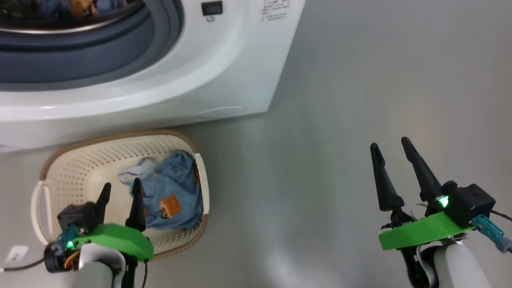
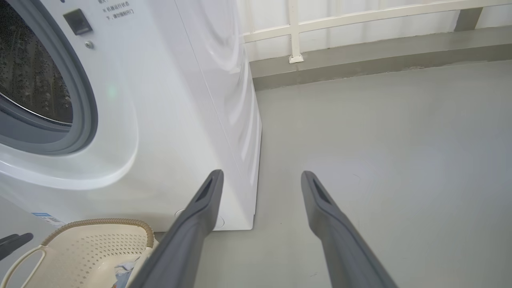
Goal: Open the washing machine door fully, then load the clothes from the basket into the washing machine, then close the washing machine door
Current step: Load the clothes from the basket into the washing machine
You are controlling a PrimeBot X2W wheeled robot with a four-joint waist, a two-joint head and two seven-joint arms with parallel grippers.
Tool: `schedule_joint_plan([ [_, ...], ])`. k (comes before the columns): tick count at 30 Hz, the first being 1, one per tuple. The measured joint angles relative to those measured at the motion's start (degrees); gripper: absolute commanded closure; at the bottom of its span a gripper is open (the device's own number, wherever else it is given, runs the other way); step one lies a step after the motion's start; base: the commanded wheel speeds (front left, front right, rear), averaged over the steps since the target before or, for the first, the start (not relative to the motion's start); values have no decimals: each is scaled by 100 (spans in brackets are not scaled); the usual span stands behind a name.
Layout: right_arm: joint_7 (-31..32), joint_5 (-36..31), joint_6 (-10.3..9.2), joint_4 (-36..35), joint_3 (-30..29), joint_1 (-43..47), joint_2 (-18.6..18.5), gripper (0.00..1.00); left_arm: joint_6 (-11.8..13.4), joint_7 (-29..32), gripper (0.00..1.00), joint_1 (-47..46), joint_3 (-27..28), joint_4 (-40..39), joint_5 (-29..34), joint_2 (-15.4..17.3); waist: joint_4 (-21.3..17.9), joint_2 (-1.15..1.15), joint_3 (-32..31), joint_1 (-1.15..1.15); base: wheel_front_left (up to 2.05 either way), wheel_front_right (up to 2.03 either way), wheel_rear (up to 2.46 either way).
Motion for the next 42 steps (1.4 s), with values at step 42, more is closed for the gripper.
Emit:
schedule_joint_plan([
  [42, 0, 657, 0, -283, 327, -626, 2, 0, -30, 651, 0, -2952, -2329, 3311, -1636, 1341, -929, 0, 2514, 0, 0, 0, 0],
])
